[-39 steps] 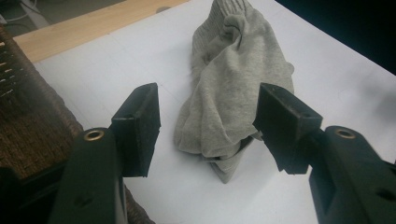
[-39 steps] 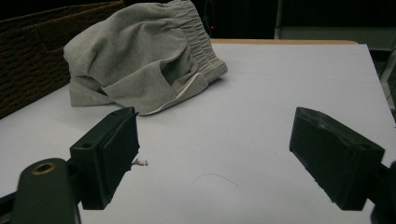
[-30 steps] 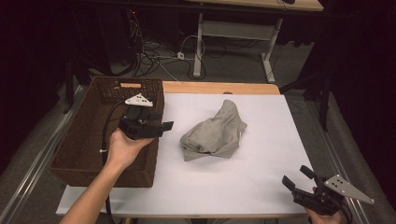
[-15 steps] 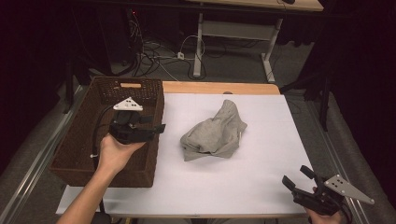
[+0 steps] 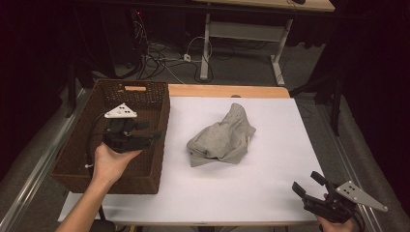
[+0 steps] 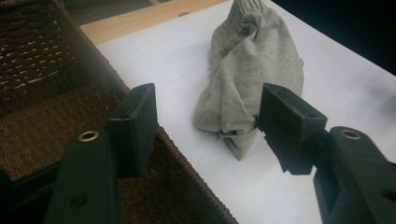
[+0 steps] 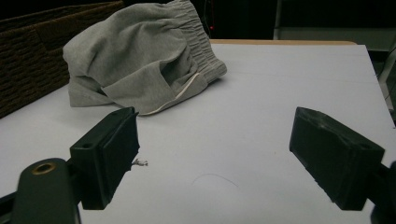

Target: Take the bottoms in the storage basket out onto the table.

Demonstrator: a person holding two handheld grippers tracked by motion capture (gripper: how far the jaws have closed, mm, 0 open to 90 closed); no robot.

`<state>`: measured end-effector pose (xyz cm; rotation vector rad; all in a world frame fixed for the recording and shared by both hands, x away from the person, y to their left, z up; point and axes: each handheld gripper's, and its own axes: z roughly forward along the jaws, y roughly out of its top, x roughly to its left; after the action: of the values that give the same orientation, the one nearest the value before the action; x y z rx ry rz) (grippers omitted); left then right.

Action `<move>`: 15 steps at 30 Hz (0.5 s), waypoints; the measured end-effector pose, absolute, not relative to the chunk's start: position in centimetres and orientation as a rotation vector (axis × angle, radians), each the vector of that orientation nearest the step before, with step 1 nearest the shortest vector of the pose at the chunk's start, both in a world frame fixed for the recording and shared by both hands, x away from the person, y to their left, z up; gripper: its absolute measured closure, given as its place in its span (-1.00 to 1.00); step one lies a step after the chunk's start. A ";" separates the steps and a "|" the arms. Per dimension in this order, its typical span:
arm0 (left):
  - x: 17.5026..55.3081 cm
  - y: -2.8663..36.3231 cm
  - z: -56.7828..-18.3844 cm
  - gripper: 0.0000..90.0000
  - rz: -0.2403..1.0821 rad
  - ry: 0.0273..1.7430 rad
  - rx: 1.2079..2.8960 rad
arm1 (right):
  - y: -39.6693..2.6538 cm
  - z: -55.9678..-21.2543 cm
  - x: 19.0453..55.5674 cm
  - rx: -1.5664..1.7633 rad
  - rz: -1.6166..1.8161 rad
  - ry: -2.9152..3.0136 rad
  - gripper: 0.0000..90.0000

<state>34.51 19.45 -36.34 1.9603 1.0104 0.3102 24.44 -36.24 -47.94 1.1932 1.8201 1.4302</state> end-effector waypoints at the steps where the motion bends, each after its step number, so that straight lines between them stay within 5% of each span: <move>1: 34.4 19.5 -36.4 -0.20 0.314 1.011 1.959 | -36.2 -47.9 24.4 1.193 1.430 1.820 -0.64; 15: 33.6 19.8 -36.4 -0.26 0.352 1.007 1.956 | -36.2 -47.9 24.4 1.191 1.430 1.821 -0.64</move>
<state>33.62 19.82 -36.44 1.9564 1.0073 0.3524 24.43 -36.24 -47.94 1.1915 1.8212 1.4299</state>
